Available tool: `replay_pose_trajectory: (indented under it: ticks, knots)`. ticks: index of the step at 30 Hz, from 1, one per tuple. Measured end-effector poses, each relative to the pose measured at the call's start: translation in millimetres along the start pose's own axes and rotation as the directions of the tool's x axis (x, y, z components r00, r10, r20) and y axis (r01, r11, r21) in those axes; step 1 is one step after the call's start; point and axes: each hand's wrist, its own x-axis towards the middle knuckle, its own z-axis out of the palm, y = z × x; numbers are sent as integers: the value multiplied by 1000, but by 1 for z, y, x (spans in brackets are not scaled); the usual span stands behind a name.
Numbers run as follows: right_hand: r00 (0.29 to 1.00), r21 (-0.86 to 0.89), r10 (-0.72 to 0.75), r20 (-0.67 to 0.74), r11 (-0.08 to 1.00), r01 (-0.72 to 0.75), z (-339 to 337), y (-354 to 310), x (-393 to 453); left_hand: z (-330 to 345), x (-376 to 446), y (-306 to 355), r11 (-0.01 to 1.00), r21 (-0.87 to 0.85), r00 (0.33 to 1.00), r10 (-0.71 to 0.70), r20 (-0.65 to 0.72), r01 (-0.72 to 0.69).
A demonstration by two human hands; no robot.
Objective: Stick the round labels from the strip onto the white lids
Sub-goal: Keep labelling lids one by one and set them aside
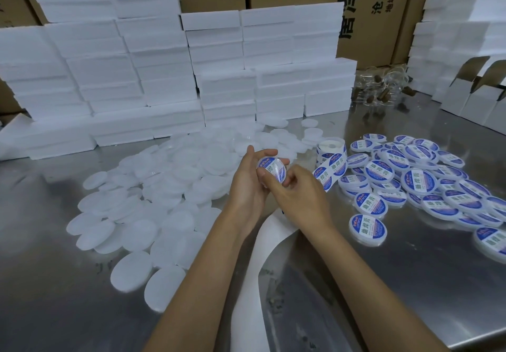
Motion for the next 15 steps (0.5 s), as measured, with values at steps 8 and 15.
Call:
replay_pose_trajectory:
  ticks: [8, 15]
  knots:
    - [991, -72, -107, -79, 992, 101, -5, 6, 3, 3, -4, 0, 999, 34, 998, -7, 55, 5]
    - [983, -329, -183, -16, 929, 168, -6, 3, -3, 0, -3, 1, 998, 58, 999, 14, 35, -16]
